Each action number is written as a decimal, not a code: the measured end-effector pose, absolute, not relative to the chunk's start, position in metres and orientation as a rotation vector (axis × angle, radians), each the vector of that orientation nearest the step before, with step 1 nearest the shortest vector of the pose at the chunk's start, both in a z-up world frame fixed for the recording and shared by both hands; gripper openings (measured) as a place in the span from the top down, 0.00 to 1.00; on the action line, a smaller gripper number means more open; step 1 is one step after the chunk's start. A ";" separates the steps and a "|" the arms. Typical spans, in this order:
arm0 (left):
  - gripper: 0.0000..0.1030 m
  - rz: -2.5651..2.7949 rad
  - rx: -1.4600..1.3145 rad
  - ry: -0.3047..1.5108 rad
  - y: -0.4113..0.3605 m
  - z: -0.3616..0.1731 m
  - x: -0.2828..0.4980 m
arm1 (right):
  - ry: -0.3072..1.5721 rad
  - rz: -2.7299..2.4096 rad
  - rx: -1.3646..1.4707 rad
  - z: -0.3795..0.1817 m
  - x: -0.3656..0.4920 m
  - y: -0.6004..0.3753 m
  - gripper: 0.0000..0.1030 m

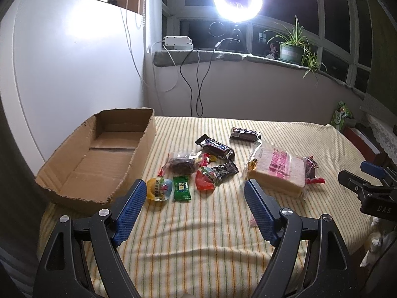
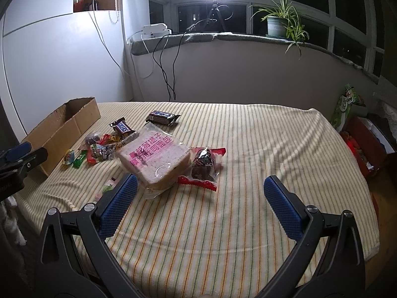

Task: Organize snacks
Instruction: 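Close both grippers on the pink-printed bread bag from opposite sides, then lift the bread bag with both grippers, lower it into the box, open both, then move the left gripper to the green packet while the right approaches the red-ended pastry bag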

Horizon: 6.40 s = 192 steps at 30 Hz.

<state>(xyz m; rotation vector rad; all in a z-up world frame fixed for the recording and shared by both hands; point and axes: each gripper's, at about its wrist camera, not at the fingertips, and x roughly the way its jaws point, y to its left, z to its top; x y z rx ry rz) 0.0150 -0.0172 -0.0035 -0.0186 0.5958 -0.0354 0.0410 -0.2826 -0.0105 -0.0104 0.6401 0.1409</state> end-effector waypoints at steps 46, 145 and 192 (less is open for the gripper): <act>0.51 -0.450 -0.222 0.893 -0.056 -0.050 0.146 | 0.992 0.470 0.275 -0.063 0.144 -0.269 0.44; 0.56 0.065 -0.341 0.623 0.165 0.000 0.038 | 0.820 0.892 -0.135 0.013 0.146 0.004 0.35; 0.58 -0.466 0.096 0.858 -0.091 -0.050 0.066 | 0.863 0.401 -0.163 -0.033 0.159 -0.284 0.10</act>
